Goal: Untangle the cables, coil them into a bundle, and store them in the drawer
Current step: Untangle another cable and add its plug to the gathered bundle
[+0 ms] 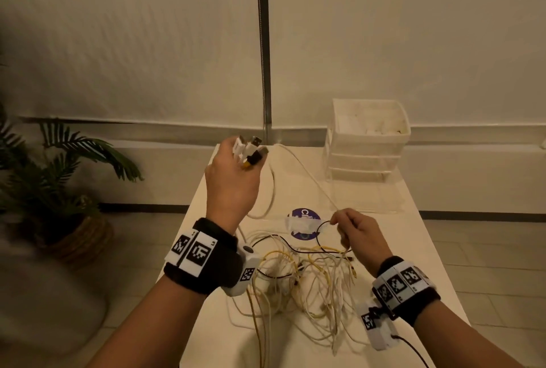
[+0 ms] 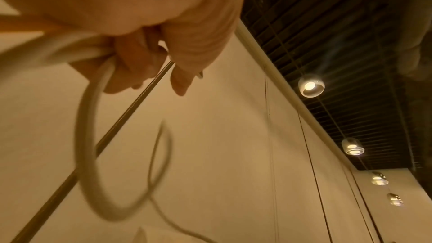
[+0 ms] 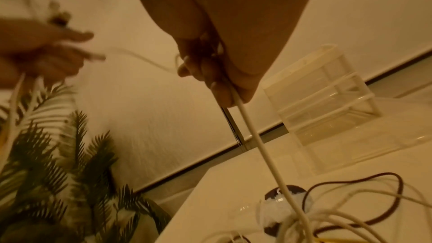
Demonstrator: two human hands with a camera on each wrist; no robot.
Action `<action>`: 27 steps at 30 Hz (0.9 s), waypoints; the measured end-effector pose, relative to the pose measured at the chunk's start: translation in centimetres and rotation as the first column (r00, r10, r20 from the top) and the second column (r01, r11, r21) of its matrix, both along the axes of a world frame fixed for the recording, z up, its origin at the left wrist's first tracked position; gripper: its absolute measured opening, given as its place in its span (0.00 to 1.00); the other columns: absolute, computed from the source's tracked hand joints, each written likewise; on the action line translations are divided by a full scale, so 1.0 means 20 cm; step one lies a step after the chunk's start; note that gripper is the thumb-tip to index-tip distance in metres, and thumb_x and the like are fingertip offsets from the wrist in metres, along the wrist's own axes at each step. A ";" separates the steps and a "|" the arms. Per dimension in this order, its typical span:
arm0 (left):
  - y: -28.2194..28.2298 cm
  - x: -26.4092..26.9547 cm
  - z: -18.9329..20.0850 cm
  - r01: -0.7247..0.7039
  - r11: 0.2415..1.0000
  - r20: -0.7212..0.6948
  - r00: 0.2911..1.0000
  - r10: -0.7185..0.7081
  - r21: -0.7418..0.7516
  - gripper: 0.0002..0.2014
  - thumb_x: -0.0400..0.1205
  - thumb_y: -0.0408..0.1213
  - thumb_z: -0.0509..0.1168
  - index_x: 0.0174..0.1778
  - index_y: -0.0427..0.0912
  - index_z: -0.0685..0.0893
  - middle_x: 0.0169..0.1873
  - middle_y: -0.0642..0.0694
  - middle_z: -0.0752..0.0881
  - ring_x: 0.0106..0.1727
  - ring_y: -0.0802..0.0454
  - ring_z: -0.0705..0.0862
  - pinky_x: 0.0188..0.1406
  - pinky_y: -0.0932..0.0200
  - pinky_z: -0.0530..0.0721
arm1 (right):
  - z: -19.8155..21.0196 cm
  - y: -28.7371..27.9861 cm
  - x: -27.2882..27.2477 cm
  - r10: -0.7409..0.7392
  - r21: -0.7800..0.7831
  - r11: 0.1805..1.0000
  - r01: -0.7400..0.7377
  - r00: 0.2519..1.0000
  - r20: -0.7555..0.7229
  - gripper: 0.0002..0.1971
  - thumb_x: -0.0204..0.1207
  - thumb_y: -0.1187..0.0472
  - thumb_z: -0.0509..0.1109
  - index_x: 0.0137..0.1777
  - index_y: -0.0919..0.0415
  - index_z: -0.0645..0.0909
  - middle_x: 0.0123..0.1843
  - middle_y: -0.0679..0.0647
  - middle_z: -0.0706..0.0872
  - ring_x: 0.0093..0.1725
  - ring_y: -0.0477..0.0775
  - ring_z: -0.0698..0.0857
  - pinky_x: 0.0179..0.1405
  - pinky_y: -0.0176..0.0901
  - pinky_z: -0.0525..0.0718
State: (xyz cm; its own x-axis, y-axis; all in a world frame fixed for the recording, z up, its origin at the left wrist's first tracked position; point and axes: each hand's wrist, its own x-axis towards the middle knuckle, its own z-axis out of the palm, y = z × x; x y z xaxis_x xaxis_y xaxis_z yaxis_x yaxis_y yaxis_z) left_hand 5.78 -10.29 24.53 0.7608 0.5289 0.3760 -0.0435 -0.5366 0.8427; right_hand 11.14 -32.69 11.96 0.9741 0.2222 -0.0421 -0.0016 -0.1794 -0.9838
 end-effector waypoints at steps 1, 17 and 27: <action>0.01 -0.01 -0.01 -0.028 1.000 0.005 1.000 0.028 0.009 0.15 0.80 0.50 0.71 0.58 0.49 0.81 0.42 0.55 0.84 0.45 0.54 0.84 0.44 0.56 0.84 | 0.03 -0.01 0.01 -0.041 0.024 0.999 0.041 0.999 -0.017 0.15 0.84 0.65 0.60 0.37 0.63 0.81 0.23 0.52 0.66 0.25 0.51 0.62 0.27 0.44 0.61; -0.28 0.00 -0.11 0.461 0.840 -0.284 0.878 -0.385 0.286 0.11 0.76 0.23 0.57 0.38 0.44 0.77 0.31 0.48 0.81 0.35 0.43 0.76 0.31 0.57 0.65 | 0.32 0.04 -0.06 0.295 -0.006 0.955 -0.298 0.945 0.143 0.13 0.86 0.66 0.58 0.46 0.63 0.84 0.27 0.51 0.73 0.29 0.51 0.70 0.32 0.44 0.69; -0.16 0.03 0.11 0.114 0.982 0.079 0.989 -0.127 0.153 0.10 0.82 0.24 0.63 0.43 0.41 0.87 0.31 0.56 0.81 0.31 0.68 0.78 0.28 0.76 0.71 | 0.07 0.07 -0.09 0.284 -0.114 0.956 -0.269 0.946 0.155 0.15 0.86 0.64 0.57 0.39 0.71 0.73 0.30 0.54 0.81 0.30 0.44 0.78 0.38 0.29 0.77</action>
State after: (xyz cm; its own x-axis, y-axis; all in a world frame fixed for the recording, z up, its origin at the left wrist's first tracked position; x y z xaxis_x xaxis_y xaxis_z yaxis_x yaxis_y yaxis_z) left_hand 6.40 -13.56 26.73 0.7762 0.3689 0.5114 -0.1855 -0.6415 0.7444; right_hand 9.33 -31.36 13.31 0.8696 0.4865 0.0840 0.2241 -0.2373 -0.9452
